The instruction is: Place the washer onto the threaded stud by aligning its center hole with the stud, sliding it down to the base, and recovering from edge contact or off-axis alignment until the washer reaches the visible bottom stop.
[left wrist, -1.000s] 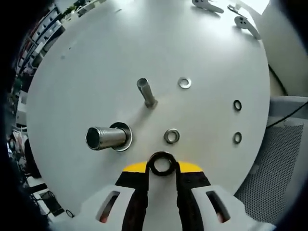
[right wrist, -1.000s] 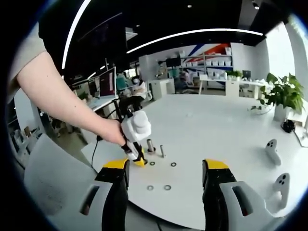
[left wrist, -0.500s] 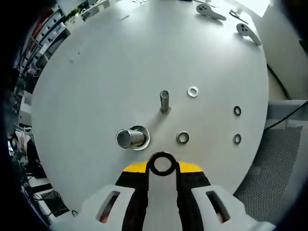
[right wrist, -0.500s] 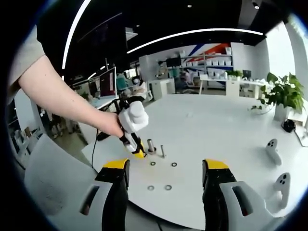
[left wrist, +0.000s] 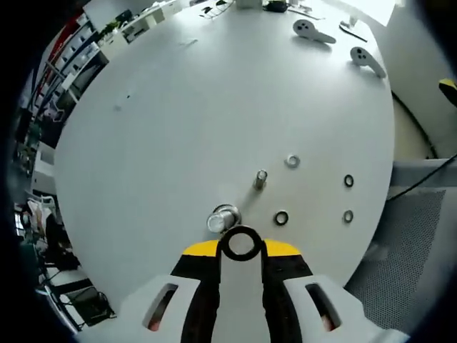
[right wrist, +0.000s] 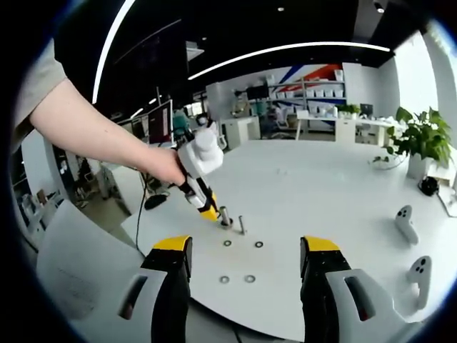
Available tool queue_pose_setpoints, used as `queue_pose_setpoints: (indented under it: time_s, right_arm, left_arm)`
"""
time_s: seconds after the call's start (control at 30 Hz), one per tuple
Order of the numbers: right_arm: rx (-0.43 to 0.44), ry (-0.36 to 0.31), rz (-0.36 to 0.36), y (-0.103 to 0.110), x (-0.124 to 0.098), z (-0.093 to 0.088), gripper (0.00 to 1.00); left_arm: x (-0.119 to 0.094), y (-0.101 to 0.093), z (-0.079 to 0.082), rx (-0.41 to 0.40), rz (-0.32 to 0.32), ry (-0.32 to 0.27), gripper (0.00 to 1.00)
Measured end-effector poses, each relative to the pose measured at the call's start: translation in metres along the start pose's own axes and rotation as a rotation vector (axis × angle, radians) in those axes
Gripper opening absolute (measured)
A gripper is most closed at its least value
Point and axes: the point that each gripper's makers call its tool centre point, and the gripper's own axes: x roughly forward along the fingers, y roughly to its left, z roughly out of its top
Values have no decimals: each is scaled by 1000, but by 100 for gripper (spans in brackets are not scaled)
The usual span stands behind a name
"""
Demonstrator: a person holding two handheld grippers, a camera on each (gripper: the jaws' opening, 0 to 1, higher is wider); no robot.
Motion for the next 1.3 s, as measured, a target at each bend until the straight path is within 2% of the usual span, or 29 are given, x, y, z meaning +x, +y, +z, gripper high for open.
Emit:
queue_pose_setpoints:
  time_s: [0.13,0.33,0.53,0.87,1.3]
  right_arm:
    - [1,-1,-1,0,0,1,63]
    - [4,-2,-2,-1,0,0,63]
    - [4,-1,-2,-1,0,0,63]
    - [7,-3,-3,-1,-1,0,63]
    - [8,-3,-6,-2,-1,0,63]
  left_arm:
    - [-3,-3,0,38,-3,23,19]
    - [-11,8,15,31,15,-8,19]
    - [-10,12,20,26,27,-11,19]
    - [-3,21,19,49,46,15,19]
    - [11,26,16,46,38,53,19]
